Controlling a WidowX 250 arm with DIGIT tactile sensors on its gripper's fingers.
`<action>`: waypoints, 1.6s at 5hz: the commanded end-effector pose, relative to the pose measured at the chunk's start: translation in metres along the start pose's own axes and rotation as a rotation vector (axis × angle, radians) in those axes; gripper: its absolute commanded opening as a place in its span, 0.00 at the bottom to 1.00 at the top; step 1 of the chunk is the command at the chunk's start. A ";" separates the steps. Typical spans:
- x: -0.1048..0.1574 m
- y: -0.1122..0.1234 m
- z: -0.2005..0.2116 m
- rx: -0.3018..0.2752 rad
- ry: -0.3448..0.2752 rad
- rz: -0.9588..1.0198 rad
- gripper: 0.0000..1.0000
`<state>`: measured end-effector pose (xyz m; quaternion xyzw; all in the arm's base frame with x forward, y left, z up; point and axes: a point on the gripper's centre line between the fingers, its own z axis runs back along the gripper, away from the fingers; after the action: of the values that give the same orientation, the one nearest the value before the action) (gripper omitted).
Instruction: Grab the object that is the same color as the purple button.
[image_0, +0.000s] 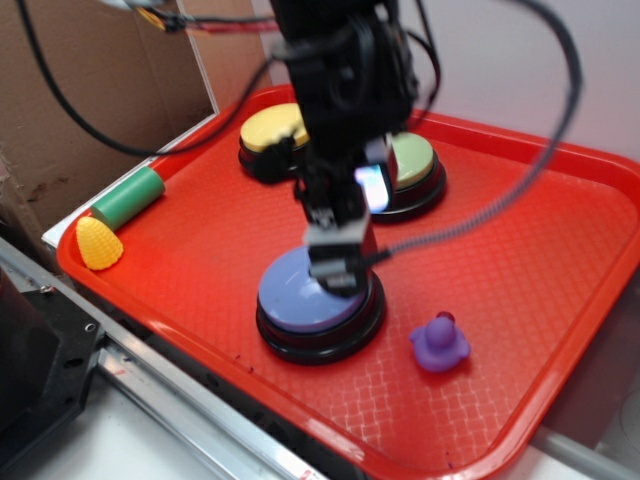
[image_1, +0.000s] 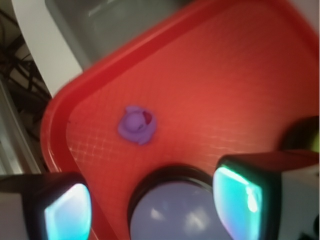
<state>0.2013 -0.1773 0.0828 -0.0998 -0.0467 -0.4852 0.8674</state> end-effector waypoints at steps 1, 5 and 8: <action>0.023 -0.015 -0.022 0.057 0.027 -0.077 1.00; 0.029 -0.012 -0.061 0.136 0.142 -0.027 0.40; 0.019 -0.002 -0.034 0.108 0.129 0.168 0.02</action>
<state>0.2126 -0.1946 0.0334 -0.0153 0.0322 -0.4116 0.9107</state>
